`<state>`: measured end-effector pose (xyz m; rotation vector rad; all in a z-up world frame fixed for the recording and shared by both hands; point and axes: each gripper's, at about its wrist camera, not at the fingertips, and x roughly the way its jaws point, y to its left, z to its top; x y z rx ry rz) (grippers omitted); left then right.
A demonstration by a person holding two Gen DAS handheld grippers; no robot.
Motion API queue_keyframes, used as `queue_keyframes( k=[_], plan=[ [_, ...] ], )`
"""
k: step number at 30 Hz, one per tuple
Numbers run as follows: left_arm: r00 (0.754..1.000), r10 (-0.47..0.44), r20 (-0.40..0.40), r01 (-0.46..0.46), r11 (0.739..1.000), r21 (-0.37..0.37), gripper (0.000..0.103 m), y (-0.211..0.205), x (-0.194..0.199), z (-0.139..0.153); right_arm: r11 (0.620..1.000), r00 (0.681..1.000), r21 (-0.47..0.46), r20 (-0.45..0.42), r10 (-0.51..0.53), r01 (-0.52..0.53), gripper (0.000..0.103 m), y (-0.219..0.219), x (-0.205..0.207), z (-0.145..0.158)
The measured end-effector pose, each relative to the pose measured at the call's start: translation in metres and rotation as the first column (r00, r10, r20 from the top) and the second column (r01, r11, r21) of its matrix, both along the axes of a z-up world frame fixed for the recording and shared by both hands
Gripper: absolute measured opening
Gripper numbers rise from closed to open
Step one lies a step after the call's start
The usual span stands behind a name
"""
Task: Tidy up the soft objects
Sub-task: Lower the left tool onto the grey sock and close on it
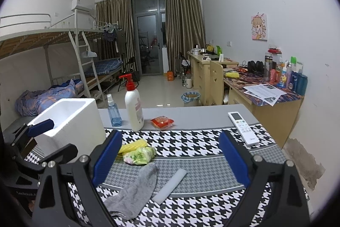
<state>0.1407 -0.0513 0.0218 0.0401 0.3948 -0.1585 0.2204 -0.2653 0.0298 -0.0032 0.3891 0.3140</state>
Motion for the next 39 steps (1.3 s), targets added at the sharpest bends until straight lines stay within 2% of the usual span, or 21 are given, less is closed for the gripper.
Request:
queue_keyframes(
  k=[12, 39],
  plan=[
    [0.997, -0.043, -0.059, 0.044, 0.999, 0.011, 0.102, -0.013, 0.003, -0.02, 1.0, 0.998, 0.011, -0.062, -0.021, 0.021, 0.095, -0.007, 0.008, -0.016],
    [0.979, -0.057, -0.195, 0.06, 0.998, 0.013, 0.102, -0.027, 0.02, -0.058, 0.999, 0.988, -0.027, -0.152, -0.043, 0.039, 0.095, -0.007, 0.022, -0.048]
  ],
)
